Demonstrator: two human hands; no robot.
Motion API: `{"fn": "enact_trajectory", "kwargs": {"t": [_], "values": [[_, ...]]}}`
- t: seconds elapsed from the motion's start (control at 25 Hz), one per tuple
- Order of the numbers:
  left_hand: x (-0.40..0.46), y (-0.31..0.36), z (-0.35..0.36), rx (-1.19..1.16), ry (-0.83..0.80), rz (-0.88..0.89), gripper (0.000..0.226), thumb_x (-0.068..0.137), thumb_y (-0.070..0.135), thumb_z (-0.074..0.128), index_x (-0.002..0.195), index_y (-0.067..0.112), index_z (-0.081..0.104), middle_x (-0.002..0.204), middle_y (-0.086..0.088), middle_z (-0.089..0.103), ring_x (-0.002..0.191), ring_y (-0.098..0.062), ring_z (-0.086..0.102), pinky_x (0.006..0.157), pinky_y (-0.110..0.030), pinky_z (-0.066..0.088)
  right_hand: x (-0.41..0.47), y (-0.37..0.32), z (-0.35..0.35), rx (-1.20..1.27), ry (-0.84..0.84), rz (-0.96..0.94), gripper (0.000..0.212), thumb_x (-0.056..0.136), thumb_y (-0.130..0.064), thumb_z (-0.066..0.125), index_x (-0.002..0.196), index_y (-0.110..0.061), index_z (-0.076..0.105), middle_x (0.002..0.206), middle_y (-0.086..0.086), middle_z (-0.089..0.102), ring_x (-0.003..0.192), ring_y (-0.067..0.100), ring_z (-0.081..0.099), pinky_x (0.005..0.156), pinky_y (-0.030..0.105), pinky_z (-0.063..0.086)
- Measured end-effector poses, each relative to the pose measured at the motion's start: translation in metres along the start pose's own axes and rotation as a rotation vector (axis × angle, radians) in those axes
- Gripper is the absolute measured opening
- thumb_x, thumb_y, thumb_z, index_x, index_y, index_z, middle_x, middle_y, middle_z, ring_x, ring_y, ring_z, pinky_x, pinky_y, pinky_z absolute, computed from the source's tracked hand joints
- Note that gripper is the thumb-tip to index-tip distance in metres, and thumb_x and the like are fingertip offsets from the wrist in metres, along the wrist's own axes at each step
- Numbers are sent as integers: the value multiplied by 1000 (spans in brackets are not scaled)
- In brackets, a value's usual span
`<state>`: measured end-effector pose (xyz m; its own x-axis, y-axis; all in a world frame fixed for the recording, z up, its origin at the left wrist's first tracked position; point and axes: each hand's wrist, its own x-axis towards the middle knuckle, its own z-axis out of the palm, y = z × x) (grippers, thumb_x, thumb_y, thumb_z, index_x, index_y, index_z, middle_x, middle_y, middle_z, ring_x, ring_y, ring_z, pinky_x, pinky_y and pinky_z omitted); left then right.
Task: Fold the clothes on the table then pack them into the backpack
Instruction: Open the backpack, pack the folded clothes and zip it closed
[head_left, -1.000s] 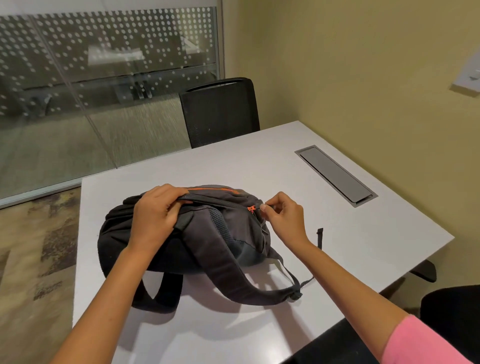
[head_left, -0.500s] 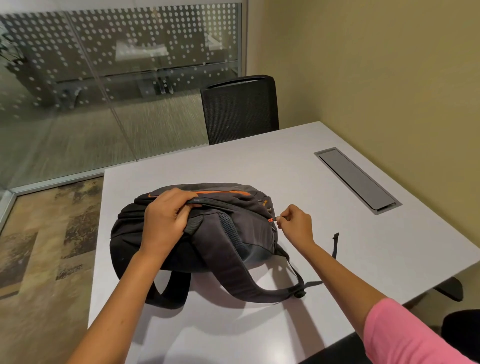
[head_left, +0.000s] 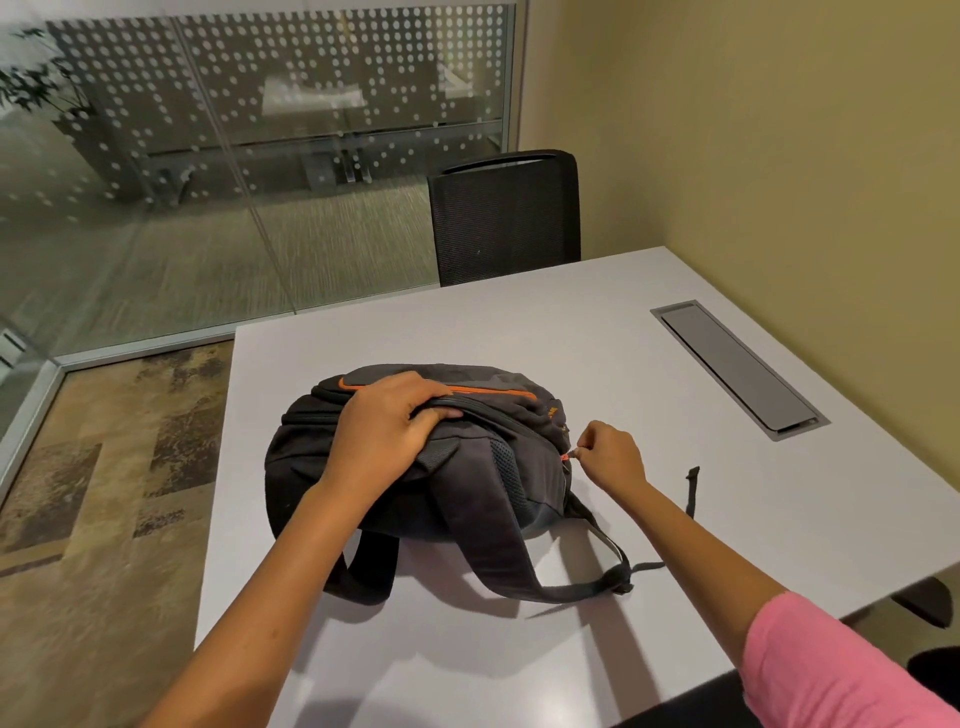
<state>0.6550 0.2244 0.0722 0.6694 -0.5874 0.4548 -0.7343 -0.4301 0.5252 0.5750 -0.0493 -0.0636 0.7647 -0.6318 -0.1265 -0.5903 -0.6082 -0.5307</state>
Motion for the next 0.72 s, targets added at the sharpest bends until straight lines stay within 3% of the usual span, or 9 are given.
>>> {"fn": "enact_trajectory", "kwargs": {"t": [0.08, 0.16, 0.28, 0.4, 0.48, 0.6, 0.72], "values": [[3, 7, -3, 41, -115, -7, 24, 83, 42, 62, 97, 25, 73, 84, 13, 65, 83, -10, 61, 72, -34, 50, -11, -15, -15, 55, 15, -60, 3, 85, -14, 62, 87, -12, 63, 92, 6, 68, 90, 25, 62, 76, 33, 48], [6, 15, -5, 93, -255, -8, 20, 86, 43, 63, 99, 29, 70, 86, 16, 60, 87, -8, 57, 74, -31, 47, -31, -41, -36, 304, 32, -159, 5, 88, -20, 64, 89, -15, 67, 93, -1, 70, 91, 16, 63, 82, 30, 49], [4, 18, -11, 72, -406, -13, 18, 85, 41, 65, 101, 32, 67, 93, 16, 61, 91, -7, 55, 80, -34, 48, -72, -84, -71, 645, -192, -364, 20, 84, -39, 68, 100, -27, 69, 105, -11, 68, 101, 4, 62, 89, 23, 48], [0, 7, -21, 29, -444, -1, 22, 82, 46, 66, 101, 35, 66, 96, 17, 61, 93, -4, 55, 84, -37, 48, -107, -105, -80, 350, -310, -682, 53, 66, -57, 75, 115, -40, 60, 120, -19, 58, 117, -3, 49, 99, 16, 37], [-3, -5, -32, 6, -474, 17, 38, 76, 60, 61, 107, 39, 63, 106, 20, 58, 103, -1, 52, 92, -32, 46, -119, -108, -64, 66, -221, -830, 69, 66, -66, 71, 125, -38, 52, 126, -18, 54, 122, 1, 45, 104, 28, 35], [-8, -32, -50, 27, -608, -81, 68, 68, 83, 46, 128, 50, 46, 139, 22, 40, 129, -3, 35, 109, -32, 31, -122, -108, -47, -7, -29, -868, 39, 80, -50, 59, 109, -24, 62, 105, -11, 64, 98, 11, 59, 85, 43, 47], [-14, -64, -57, 81, -658, -195, 58, 66, 95, 19, 115, 70, 38, 139, 20, 45, 131, -7, 38, 112, -43, 30, -116, -105, -52, -92, 135, -947, 15, 81, -30, 65, 91, -19, 66, 83, -7, 65, 78, 18, 62, 74, 39, 50]]}}
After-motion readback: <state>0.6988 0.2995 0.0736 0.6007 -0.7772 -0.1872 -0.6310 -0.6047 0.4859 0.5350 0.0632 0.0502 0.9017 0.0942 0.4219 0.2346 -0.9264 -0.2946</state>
